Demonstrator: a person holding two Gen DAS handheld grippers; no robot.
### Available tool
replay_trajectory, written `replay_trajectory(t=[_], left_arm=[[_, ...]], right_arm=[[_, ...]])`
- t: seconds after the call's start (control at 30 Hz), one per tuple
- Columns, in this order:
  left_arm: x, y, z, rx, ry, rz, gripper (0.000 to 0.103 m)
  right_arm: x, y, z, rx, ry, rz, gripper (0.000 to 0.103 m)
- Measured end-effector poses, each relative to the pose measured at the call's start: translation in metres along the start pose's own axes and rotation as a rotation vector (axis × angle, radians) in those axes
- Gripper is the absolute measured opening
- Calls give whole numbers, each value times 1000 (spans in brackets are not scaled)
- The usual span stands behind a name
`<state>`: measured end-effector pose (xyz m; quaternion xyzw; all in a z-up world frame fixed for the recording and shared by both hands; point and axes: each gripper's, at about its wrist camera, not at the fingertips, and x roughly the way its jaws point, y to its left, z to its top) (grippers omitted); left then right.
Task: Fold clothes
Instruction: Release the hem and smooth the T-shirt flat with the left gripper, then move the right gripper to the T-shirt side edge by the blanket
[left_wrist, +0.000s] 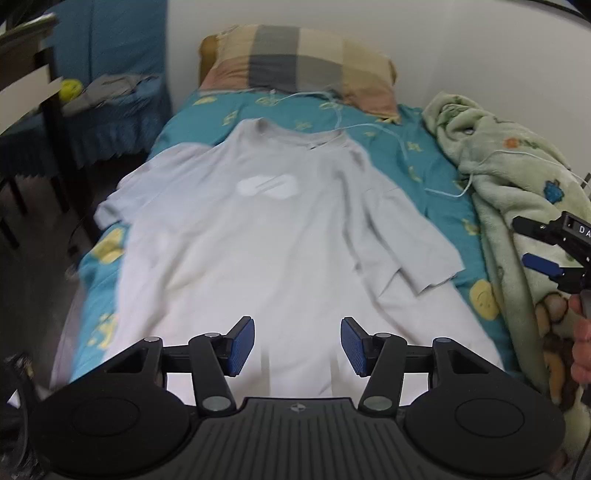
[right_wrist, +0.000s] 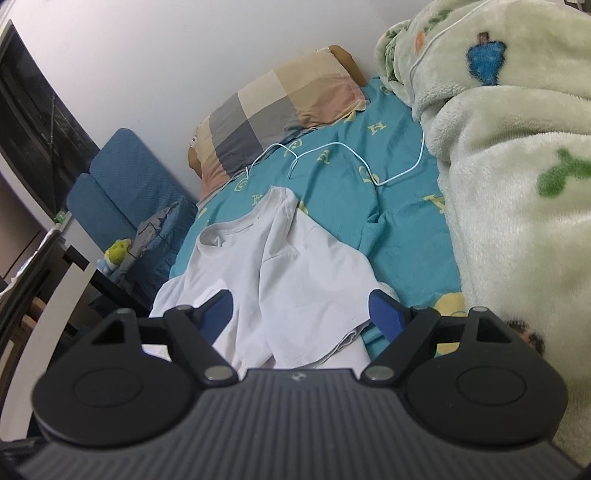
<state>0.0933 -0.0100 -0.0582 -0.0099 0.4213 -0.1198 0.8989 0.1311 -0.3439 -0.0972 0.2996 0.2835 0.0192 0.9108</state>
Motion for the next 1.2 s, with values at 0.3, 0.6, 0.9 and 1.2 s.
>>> replay_trajectory(t=[0.3,0.6,0.9,1.2], left_arm=[[77,-2,-15,42,0,5,55],[88,23,-12,46,-8,-1,55],[84,31,-14,1,-29,-23,56],[86,27,-21,-30,-40,-15,57]], right_arm=[[34,23,-16,-171,73,12,80],[74,40,-40,-321,159,-23,79],[83,48,-55,-429,157,-43,77],[97,55,-70,-563,178,-88,58]])
